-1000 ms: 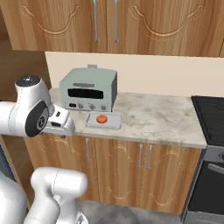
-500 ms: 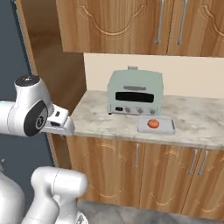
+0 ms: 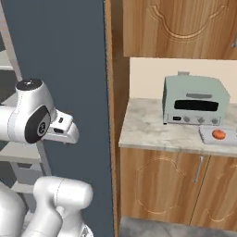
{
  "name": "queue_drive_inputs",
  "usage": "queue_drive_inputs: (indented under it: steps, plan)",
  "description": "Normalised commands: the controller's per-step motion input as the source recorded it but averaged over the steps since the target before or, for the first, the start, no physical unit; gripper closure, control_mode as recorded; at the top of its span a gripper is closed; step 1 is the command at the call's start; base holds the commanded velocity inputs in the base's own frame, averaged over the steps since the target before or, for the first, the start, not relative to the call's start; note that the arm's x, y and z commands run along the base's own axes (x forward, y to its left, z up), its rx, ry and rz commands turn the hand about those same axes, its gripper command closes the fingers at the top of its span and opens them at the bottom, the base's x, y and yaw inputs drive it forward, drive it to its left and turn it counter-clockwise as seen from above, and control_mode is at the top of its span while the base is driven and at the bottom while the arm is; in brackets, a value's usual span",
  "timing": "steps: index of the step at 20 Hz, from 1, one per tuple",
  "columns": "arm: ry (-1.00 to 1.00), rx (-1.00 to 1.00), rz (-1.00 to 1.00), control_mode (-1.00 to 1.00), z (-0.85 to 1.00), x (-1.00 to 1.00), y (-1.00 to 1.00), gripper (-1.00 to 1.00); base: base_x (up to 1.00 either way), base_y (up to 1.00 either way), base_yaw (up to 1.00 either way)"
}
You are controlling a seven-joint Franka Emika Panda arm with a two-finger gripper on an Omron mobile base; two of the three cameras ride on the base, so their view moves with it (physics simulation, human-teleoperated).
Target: Take the squash and eggplant out of the freezer and place them in the tupperware container on the counter. Then put the tupperware containing the vegetables back in the freezer.
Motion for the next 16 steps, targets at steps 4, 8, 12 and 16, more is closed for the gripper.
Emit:
queue_drive_inputs:
  steps: [4, 8, 12, 16]
  plan:
    - [0.0, 0.0, 0.0, 1.0, 0.0, 0.0, 0.0, -1.0, 0.0, 1.0, -0.07]
    - [0.0, 0.0, 0.0, 1.0, 0.0, 0.0, 0.0, -1.0, 0.0, 0.97, -0.07]
    - [-0.05, -0.09, -0.02, -1.0, 0.02, 0.0, 0.1, -1.0, 0.01, 0.19, -0.01]
    - [-0.43, -0.01, 0.0, -1.0, 0.67, -0.32, 0.0, -1.0, 0.0, 0.0, 0.0]
